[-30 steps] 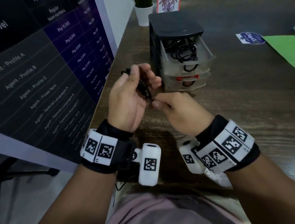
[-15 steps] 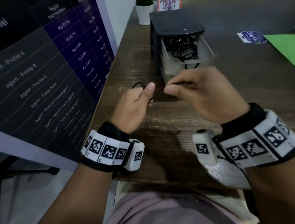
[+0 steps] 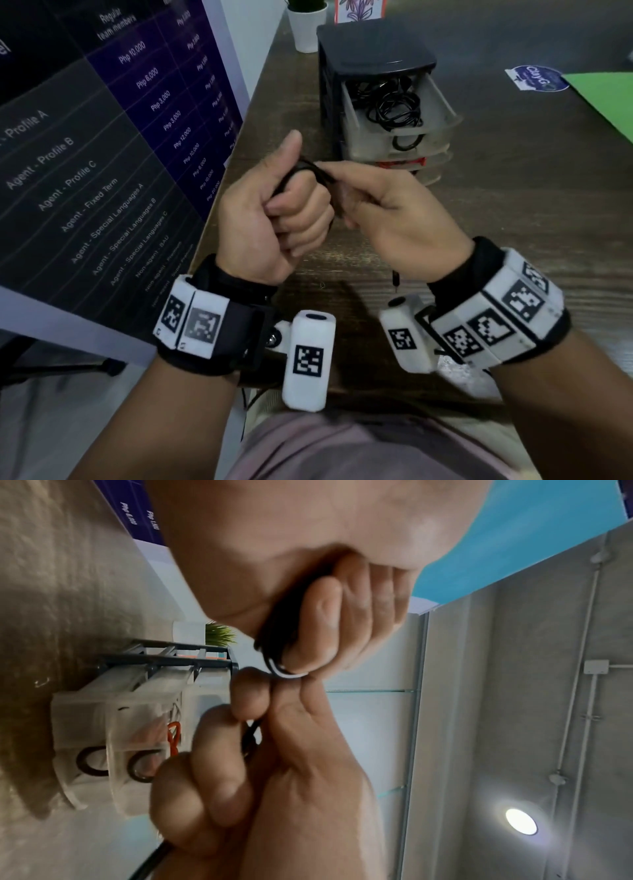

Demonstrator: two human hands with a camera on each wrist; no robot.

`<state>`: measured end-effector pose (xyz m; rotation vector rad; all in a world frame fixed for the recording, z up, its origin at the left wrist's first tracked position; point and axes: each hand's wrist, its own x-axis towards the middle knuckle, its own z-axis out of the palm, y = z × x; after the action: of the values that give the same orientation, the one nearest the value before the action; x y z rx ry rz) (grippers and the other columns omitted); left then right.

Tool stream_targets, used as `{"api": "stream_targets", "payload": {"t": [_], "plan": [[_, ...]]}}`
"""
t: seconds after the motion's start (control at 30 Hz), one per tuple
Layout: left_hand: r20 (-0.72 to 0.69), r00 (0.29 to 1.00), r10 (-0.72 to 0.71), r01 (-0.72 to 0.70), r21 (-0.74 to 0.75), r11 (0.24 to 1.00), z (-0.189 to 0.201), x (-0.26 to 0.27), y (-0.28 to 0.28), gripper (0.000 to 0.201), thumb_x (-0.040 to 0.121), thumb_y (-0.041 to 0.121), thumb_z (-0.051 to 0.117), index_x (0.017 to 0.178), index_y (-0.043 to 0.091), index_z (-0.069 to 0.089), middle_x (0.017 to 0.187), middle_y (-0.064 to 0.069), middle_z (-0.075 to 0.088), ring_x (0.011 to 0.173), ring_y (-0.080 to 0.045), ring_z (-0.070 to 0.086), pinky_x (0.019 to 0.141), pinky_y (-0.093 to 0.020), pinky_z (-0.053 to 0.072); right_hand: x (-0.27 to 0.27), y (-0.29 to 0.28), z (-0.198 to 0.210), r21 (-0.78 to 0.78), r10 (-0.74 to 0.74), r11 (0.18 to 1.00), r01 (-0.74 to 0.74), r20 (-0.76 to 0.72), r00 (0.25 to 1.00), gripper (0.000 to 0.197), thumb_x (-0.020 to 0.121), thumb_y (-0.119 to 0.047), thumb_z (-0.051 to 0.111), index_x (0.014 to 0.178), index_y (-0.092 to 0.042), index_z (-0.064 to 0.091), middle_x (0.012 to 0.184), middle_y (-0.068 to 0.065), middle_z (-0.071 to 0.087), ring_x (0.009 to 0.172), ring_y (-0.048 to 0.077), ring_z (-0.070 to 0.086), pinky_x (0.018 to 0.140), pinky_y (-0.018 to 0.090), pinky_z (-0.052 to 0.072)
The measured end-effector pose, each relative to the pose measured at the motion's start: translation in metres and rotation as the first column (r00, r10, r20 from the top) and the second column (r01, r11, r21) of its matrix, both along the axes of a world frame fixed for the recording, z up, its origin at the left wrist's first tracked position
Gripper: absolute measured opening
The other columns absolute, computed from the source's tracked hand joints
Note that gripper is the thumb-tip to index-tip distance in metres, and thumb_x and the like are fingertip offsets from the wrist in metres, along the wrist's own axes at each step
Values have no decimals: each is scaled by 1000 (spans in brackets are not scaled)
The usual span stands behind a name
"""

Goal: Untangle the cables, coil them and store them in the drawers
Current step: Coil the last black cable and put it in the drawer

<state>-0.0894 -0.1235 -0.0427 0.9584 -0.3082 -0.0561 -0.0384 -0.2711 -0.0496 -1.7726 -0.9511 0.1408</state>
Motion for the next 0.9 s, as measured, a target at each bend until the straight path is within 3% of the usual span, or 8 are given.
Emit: {"api": "stream_targets", "payload": {"t": [0.17,0.3,0.4,0.47,0.6,0.73,0.87,0.9], "plan": [[20,998,52,-50,-95,994,0,3,1,62,104,33,20,43,23,24,35,6,18,26,-9,14,29,-13,14,-6,10,-3,-48,-5,999,6,13,1000,39,95,-6,37,126,-14,60,70,-14,52,66,3,49,67,23,41],[46,995,89,-84,-110,990,0,2,1,61,102,32,22,42,23,24,34,6,18,25,-9,15,29,-12,15,-11,4,10,95,126,990,-108,-204,971,31,102,-1,34,121,-11,57,58,-21,53,57,-5,50,57,10,41],[53,991,126,-118,-138,983,3,0,-4,61,103,35,23,42,23,23,34,7,20,26,-8,15,29,-13,12,-16,8,15,122,110,989,-82,-242,964,35,108,-17,31,86,-20,58,52,-21,49,49,-4,49,50,7,38],[49,990,135,-124,-177,976,4,0,-7,63,103,38,22,42,24,23,34,7,21,26,-9,14,29,-14,12,-16,15,14,100,55,994,-35,-211,976,36,108,-20,32,76,-22,49,53,-21,50,50,-4,51,50,9,39],[33,986,166,-158,-172,972,5,0,-11,65,106,39,18,43,22,22,34,7,24,27,-10,21,30,-16,22,-13,21,6,89,-84,992,94,-114,990,32,106,-28,35,86,-9,52,66,-11,51,62,5,51,61,25,42],[46,987,154,-152,-40,988,7,1,-17,66,107,39,14,47,19,33,44,1,35,44,-19,48,53,-29,47,-8,21,-6,213,-168,954,209,-195,966,23,99,-32,39,85,-22,54,71,-1,57,68,23,54,69,52,46],[-3,1000,16,-16,19,1000,13,1,-10,61,105,39,14,59,14,46,58,-4,52,75,-25,68,71,-29,55,-5,18,-8,299,-162,921,251,-293,942,16,89,-19,44,84,-30,55,74,-15,55,72,7,50,73,33,43],[-12,1000,-2,2,28,1000,13,1,-8,60,105,38,15,60,13,46,60,-4,55,79,-25,69,73,-28,55,-5,17,-8,284,-180,922,261,-282,942,19,87,-18,43,84,-33,54,76,-15,54,74,6,49,76,34,42]]}}
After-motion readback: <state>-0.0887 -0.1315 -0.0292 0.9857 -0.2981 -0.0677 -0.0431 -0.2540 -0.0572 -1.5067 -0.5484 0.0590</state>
